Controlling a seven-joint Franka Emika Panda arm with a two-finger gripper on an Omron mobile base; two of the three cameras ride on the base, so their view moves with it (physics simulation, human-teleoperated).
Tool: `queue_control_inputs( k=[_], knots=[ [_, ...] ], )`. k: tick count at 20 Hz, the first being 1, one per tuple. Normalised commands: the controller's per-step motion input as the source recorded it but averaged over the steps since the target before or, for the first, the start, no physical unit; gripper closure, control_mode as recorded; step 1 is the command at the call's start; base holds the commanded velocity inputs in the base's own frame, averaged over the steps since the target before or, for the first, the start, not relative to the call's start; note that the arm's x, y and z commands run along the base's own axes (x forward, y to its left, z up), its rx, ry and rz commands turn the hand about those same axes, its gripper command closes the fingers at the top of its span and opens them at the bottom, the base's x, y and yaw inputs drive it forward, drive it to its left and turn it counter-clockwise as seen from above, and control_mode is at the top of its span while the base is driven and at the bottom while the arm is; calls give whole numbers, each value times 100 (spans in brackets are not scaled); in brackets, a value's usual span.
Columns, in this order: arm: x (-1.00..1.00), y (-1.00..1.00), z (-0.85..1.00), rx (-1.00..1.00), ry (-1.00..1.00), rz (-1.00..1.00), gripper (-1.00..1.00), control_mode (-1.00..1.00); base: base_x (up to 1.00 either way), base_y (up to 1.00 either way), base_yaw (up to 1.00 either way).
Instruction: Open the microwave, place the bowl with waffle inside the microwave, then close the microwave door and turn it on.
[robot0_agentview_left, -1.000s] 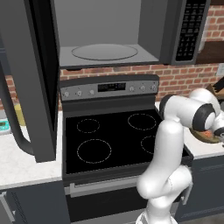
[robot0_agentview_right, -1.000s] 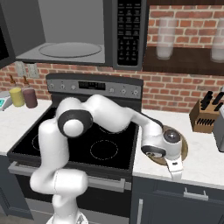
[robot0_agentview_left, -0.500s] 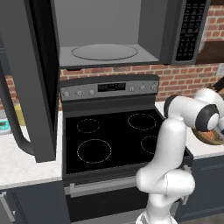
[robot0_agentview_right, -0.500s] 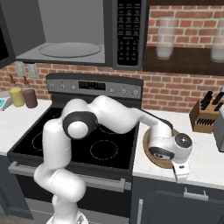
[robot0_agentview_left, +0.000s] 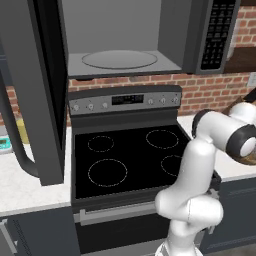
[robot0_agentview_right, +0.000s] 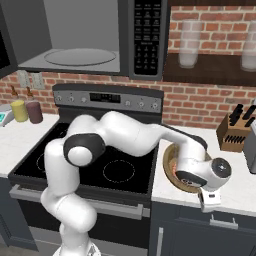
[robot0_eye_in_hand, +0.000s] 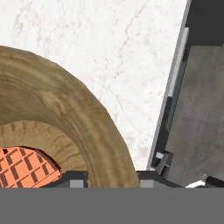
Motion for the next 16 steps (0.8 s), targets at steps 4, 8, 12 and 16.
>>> queue_control_inputs(
  k=[4,8,12,16],
  knots=[
    [-29,66,86,2,0,-15,100,-100,0,0,0],
    [-30,86,100,0,6,-18,100,-100,0,0,0],
    [-41,97,95,-4,14,-26,100,-100,0,0,0],
    [-59,100,72,-9,4,-31,100,-100,0,0,0]
  ],
)
